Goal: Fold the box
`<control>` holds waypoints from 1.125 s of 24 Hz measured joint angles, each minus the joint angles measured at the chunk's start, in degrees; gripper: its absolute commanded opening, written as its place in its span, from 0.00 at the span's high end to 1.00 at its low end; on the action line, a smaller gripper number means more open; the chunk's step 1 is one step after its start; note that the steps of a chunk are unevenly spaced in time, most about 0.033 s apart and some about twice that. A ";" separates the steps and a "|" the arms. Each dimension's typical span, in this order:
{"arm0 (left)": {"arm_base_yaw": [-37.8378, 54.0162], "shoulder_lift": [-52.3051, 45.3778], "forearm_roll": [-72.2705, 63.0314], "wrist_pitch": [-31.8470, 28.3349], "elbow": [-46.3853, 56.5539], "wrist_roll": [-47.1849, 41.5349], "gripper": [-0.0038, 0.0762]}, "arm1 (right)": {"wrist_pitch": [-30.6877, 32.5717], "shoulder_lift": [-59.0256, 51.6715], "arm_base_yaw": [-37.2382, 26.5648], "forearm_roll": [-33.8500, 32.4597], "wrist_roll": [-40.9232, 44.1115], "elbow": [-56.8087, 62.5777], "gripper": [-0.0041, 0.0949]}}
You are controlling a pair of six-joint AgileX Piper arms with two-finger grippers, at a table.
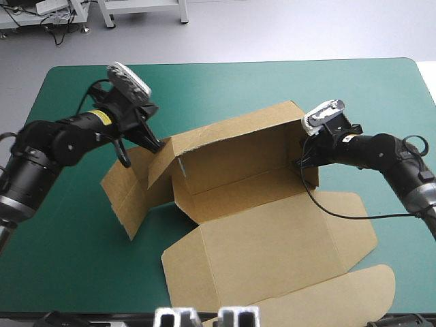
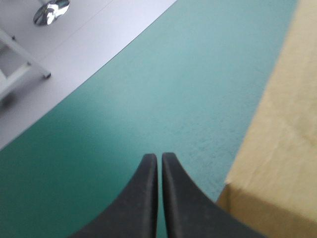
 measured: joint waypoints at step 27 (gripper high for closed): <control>29.64 9.36 -12.69 27.58 -6.65 -6.89 0.96 | 33.99 34.73 0.00 -18.97 30.34 -39.25 0.51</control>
